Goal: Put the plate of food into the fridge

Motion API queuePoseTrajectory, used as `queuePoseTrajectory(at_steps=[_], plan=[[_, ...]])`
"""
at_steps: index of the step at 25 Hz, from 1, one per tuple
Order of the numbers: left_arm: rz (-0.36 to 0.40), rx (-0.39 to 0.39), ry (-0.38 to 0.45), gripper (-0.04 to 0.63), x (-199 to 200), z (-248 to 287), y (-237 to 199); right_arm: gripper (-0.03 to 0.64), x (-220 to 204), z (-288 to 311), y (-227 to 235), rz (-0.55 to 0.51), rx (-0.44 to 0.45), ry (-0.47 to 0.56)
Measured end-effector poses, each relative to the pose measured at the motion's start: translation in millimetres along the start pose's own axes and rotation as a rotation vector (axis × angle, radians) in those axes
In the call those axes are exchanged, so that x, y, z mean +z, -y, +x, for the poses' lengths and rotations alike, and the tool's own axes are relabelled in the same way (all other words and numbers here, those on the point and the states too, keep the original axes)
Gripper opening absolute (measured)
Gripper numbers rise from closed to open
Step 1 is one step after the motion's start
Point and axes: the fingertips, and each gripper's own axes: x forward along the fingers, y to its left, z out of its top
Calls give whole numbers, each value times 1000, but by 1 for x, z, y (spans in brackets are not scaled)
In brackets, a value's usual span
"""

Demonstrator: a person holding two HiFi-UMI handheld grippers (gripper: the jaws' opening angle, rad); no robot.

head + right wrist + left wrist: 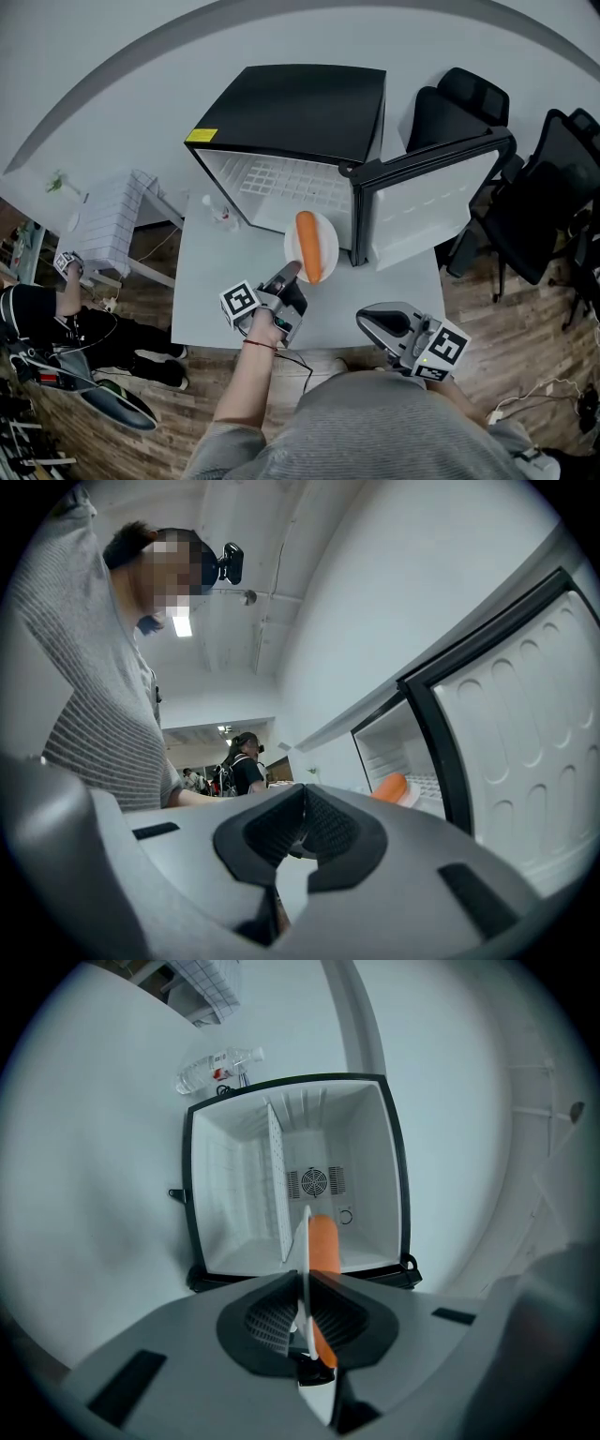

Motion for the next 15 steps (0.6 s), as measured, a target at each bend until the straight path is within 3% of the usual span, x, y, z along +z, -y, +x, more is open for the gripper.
queuePoseTrajectory(at_steps=[15], plan=[[7,29,-2,41,30,51,-11,14,-2,-5,8,2,-49,-8]])
